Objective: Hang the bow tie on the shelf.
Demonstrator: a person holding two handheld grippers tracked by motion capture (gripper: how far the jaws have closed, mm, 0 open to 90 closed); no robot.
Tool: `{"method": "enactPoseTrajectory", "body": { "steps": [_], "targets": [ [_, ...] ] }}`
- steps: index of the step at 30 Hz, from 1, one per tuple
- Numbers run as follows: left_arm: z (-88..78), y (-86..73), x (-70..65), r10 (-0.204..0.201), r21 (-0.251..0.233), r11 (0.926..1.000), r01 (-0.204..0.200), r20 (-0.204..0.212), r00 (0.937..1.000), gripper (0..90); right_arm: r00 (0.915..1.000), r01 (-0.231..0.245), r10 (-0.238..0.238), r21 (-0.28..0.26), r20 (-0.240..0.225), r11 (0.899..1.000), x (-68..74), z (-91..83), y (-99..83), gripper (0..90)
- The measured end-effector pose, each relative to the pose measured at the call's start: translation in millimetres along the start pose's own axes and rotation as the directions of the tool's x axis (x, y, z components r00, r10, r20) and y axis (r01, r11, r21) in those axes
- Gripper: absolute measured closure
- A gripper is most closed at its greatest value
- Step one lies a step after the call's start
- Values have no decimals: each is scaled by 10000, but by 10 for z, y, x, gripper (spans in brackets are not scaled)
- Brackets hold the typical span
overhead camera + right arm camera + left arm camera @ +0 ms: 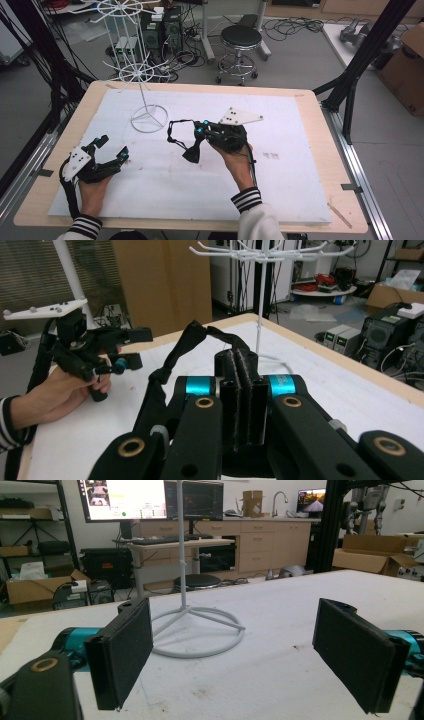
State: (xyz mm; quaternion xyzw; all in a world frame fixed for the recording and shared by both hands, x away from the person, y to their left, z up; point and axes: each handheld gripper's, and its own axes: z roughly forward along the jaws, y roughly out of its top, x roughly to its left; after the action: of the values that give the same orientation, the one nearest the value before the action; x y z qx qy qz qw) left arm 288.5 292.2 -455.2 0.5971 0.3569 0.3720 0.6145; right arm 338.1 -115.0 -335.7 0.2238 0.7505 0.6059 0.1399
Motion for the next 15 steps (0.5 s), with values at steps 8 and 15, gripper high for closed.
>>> {"method": "enactPoseTrajectory", "body": {
  "steps": [8,15],
  "targets": [
    [-1,1,1,-6,6,10000,6,8,10000,166,10000,78,-77,-644,27,9979,-12,207,159,884],
    [-2,0,0,12,-5,10000,-12,2,10000,166,9997,224,-215,-1103,87,9936,-3,407,318,884]
  ]
}}
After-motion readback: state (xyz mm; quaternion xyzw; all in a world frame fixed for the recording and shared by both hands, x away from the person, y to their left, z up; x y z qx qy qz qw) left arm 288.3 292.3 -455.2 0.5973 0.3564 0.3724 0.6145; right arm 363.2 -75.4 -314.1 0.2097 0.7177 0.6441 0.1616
